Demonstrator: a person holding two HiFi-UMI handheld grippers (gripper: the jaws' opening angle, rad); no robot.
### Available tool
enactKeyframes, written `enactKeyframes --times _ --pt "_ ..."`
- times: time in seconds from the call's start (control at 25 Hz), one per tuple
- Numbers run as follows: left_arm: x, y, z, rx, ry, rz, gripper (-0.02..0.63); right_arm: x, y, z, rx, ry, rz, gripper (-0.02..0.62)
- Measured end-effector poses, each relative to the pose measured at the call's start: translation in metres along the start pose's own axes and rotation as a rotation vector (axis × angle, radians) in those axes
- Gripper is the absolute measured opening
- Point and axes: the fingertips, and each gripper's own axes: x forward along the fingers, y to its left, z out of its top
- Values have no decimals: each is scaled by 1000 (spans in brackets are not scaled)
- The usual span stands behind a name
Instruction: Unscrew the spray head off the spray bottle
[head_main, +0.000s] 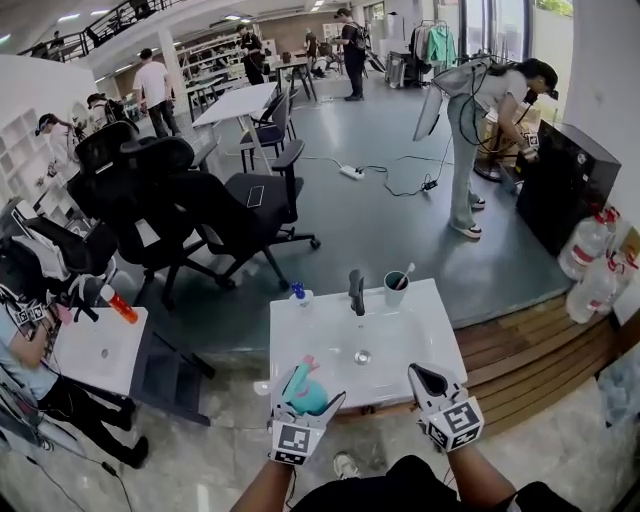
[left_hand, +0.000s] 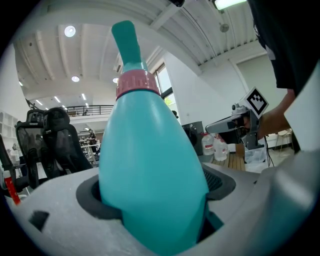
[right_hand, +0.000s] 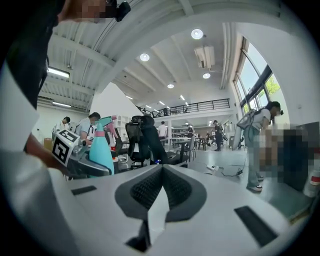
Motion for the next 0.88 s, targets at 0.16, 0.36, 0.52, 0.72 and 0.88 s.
enactKeyframes --times 0.16,0.36,0.52,0.72,0.88 --pt "16 8 -5 -2 2 5 474 16 -10 -5 -2 10 14 5" --pt "44 14 -2 12 1 20 474 38 -32 -1 6 -8 42 5" --pt "69 10 5 22 -1 34 472 48 -48 6 -10 -17 86 5" --pt "95 -1 9 19 10 37 472 53 -55 10 -24 -19 170 5" --pt "108 -11 -2 6 41 38 472 58 -49 11 -25 -33 256 5"
